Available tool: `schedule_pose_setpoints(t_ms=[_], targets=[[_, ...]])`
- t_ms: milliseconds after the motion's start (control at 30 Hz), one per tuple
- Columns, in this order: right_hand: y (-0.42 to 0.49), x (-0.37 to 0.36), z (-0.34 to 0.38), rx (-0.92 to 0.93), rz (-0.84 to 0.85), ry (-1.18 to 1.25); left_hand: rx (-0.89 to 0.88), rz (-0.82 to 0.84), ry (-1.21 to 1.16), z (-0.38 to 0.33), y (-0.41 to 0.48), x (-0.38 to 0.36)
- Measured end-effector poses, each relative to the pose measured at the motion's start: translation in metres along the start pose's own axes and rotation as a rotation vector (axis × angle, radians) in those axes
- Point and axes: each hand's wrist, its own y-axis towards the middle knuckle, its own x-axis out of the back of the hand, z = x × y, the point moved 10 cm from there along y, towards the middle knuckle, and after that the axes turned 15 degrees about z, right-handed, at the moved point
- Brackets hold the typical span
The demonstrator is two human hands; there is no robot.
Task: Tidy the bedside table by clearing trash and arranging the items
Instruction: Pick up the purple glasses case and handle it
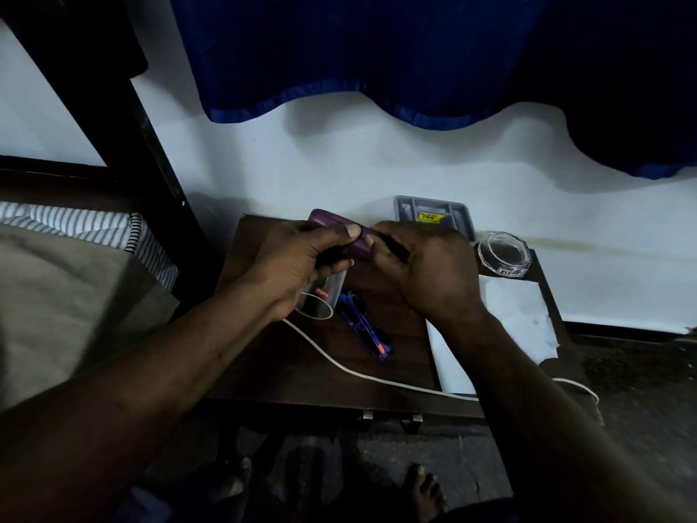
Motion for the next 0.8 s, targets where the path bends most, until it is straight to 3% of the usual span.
schedule_pose_setpoints(t_ms=[300, 467, 633, 800], targets=[[0.004, -0.006, -0.007, -0.025, 0.054, 0.039, 0.012, -0.021, -0.013, 0.004, 0.002, 0.0], [0.004, -0.011, -0.04, -0.094, 0.1, 0.33, 0.023, 0.053, 0.002, 0.01, 0.001, -0.008], [-0.003, -0.024, -0.069, -0.339, 0.087, 0.612, 0.014, 0.113, -0.127, 0.008, 0.004, -0.015], [-0.011, -0.04, -0.09, -0.561, 0.013, 0.858, 0.124, 0.176, -0.166, 0.021, 0.003, -0.02]])
